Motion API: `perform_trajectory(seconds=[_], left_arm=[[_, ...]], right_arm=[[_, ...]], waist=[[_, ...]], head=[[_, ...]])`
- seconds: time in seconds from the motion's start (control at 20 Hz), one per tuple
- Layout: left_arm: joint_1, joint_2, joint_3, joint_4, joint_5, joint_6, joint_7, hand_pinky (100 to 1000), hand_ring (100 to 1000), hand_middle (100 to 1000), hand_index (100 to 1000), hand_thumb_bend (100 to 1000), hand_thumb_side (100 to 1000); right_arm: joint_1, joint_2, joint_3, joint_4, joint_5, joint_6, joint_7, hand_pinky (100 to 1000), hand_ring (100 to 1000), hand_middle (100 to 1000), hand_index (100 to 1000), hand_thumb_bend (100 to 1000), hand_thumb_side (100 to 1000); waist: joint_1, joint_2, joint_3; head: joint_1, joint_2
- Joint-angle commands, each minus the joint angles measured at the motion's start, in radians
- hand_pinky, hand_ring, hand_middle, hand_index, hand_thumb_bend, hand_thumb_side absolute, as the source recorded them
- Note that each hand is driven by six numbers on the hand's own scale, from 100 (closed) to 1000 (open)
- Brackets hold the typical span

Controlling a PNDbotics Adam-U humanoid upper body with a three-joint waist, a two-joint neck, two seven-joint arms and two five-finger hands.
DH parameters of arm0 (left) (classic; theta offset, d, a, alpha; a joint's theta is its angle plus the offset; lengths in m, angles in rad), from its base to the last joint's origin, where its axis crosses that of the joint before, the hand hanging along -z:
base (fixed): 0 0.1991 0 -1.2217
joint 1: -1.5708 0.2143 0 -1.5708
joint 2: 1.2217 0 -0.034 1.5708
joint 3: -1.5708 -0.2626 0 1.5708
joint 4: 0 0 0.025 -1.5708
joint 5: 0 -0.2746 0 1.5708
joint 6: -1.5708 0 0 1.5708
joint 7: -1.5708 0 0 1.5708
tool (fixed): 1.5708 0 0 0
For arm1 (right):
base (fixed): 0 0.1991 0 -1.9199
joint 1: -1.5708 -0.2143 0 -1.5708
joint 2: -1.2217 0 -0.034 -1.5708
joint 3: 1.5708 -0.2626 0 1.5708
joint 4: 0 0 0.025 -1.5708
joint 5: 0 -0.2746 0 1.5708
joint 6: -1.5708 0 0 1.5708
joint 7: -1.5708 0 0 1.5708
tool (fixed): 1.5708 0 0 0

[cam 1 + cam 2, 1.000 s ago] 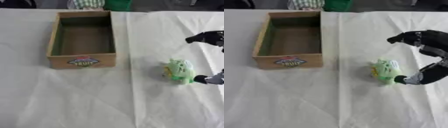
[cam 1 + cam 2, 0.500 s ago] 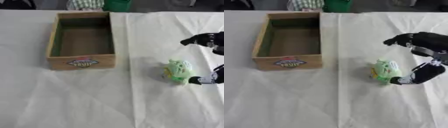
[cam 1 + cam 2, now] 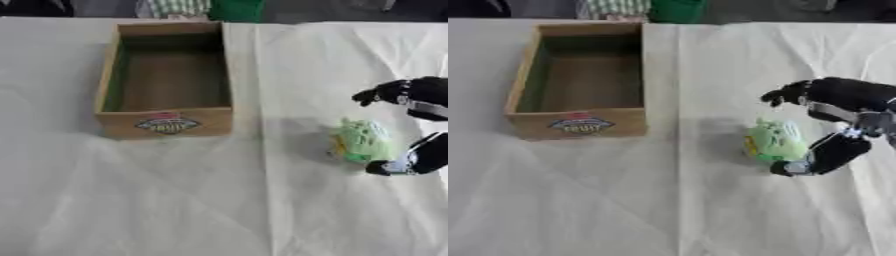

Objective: Pick up objects on the table and place them in the box.

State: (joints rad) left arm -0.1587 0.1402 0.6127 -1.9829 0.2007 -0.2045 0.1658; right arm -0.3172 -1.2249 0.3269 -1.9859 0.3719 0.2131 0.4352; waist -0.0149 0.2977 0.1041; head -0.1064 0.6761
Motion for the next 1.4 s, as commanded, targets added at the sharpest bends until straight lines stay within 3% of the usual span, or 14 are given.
perform_trajectory(seconds=[0.05, 0.25, 0.7, 1.2, 1.4], left_arm=[[-0.003, 0.013, 0.002, -0.017, 0.004, -0.003, -0.005, 759, 505, 520, 707, 100, 602], [-0.002, 0.012, 0.001, -0.017, 0.005, -0.003, -0.007, 759, 505, 520, 707, 100, 602], [0.003, 0.007, 0.0, -0.017, 0.007, -0.002, -0.011, 760, 506, 521, 707, 100, 602], [0.006, 0.004, 0.0, -0.017, 0.007, -0.001, -0.016, 760, 506, 521, 706, 100, 603], [0.007, 0.003, 0.0, -0.017, 0.007, -0.002, -0.017, 760, 506, 522, 706, 100, 604]], right_arm=[[-0.012, -0.015, -0.001, -0.014, 0.021, 0.034, 0.016, 895, 903, 840, 1000, 537, 485], [-0.014, -0.007, 0.014, -0.003, 0.048, 0.061, 0.042, 894, 905, 842, 1000, 528, 482], [-0.045, 0.027, 0.048, 0.073, 0.098, 0.066, 0.071, 888, 896, 818, 984, 512, 445], [-0.088, 0.066, 0.083, 0.148, 0.14, 0.059, 0.06, 871, 858, 677, 884, 425, 361], [-0.102, 0.08, 0.1, 0.163, 0.152, 0.047, 0.067, 862, 832, 574, 776, 400, 325]], waist=[[0.002, -0.013, 0.001], [0.003, -0.012, 0.004], [0.004, -0.011, 0.009], [0.005, -0.01, 0.013], [0.005, -0.011, 0.015]], head=[[-0.004, -0.005], [-0.009, -0.008], [-0.015, -0.007], [-0.018, -0.006], [-0.019, -0.006]])
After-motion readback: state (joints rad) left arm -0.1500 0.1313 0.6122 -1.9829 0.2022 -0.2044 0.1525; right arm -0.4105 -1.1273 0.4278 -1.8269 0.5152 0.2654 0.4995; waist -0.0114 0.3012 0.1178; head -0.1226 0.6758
